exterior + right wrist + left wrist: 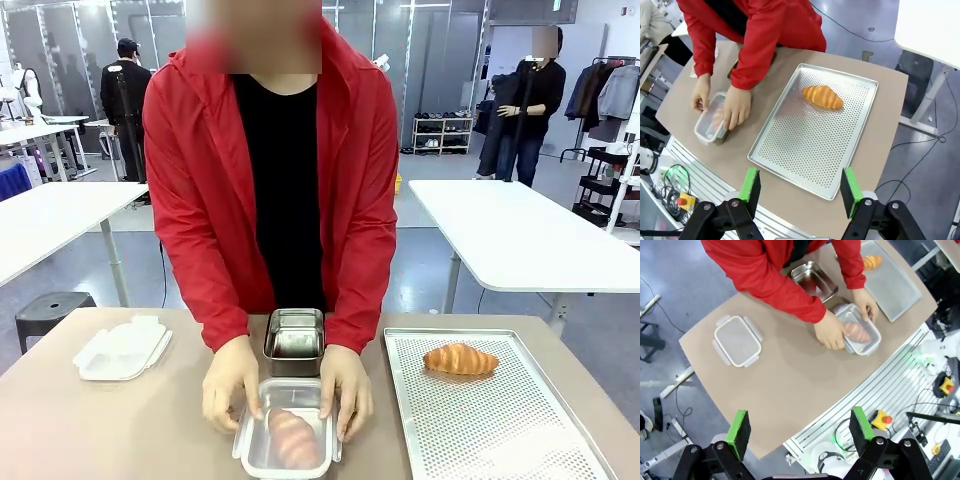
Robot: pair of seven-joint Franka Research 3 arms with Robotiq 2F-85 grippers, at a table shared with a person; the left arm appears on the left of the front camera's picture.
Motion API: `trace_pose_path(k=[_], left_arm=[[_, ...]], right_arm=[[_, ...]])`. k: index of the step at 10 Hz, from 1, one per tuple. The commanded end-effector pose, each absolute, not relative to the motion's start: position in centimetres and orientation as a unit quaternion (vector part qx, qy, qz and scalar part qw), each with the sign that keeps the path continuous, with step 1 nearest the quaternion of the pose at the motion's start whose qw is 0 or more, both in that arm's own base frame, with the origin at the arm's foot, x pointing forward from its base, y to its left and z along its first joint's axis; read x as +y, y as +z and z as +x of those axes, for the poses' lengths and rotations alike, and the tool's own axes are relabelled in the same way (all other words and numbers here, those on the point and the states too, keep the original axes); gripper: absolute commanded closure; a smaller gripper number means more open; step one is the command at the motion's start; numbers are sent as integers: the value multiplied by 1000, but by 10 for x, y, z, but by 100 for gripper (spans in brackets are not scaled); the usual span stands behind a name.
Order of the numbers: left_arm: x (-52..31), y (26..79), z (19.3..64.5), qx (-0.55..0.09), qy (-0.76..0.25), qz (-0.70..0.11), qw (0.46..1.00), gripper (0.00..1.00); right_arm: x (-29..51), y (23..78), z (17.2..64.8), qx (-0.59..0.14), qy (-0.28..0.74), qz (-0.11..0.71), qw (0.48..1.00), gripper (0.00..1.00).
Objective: Place the bread into the airtight container.
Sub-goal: Pick up a Butter Roll and place it into an empty Airtight Container.
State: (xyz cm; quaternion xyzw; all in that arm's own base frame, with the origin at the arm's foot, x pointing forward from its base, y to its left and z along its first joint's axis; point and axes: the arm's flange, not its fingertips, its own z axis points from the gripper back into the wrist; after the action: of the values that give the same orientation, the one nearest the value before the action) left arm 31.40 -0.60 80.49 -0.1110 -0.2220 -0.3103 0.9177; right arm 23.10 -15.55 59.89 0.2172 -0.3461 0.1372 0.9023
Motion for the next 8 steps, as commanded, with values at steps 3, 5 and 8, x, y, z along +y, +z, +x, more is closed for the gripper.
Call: trace_pose_path(k=[3, 5, 8], left_arm=[[-5, 806, 312, -219, -316, -115, 916, 0], [-5, 806, 312, -219, -316, -115, 916, 0], [-5, 806, 312, -219, -316, -115, 916, 0]], right_arm=[[-158, 599, 232, -346, 135, 212, 904, 19], [-158, 599, 232, -346, 135, 212, 904, 19], [-158, 599, 232, -346, 135, 212, 904, 19]])
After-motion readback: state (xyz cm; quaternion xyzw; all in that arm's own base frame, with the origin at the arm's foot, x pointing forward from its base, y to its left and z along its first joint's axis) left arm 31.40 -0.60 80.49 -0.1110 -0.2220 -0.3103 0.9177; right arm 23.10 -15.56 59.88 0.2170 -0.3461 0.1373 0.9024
